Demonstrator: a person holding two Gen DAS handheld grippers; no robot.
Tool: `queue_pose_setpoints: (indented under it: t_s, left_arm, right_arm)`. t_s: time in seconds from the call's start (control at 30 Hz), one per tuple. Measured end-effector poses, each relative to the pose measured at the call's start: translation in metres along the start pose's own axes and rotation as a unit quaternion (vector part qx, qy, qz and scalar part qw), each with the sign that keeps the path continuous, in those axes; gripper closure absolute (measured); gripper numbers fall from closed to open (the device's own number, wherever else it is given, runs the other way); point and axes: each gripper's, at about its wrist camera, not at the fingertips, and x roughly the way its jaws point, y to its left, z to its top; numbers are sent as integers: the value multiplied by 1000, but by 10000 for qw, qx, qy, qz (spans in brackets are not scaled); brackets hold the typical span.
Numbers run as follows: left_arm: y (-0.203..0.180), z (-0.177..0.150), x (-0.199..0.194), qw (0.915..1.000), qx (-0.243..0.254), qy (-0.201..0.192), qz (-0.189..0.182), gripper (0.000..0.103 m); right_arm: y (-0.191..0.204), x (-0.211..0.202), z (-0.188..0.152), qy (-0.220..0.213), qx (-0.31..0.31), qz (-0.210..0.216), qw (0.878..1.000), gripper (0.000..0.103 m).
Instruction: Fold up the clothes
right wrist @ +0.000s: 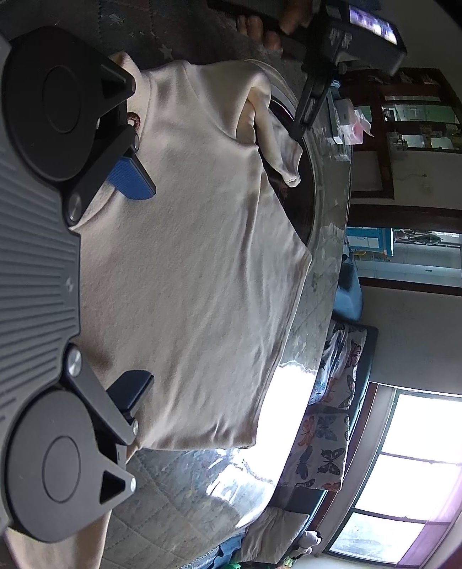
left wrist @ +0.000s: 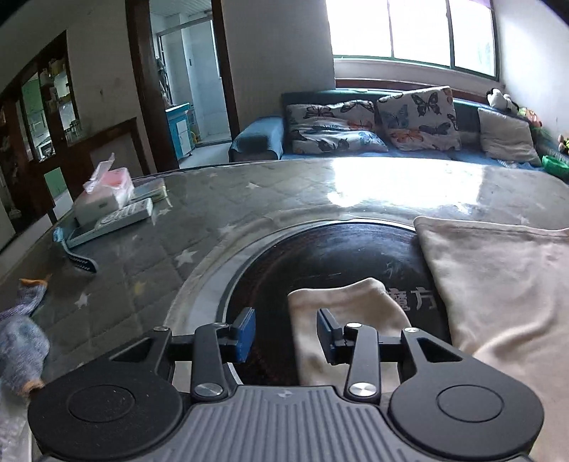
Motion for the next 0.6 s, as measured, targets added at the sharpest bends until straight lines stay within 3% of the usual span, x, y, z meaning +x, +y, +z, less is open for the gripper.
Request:
queue_pose_setpoints:
  t_s: [0.2,0.23,0.27,0.37,0.6]
  left_arm:
    - [-8,3,15,9999,79,93,-46,62]
    - [-9,3,15,9999,124,73,-46,68]
    - [-10,2,15,9998,167,56,-50,80]
    - [-8,0,13,9998,173,40,5,96]
    - [17,-3,-5,9997,-208,-89,94,101]
  right_arm:
    - [-1,2,1,25,12,24,10000,0]
    - [-1,2,1,29,22,29,10000,0]
    - [-1,2,0,30,25,30,10000,0]
    - [-1,1,0,31,26,27,10000,0]
    - [0,0,0,29,9,-17,10000,0]
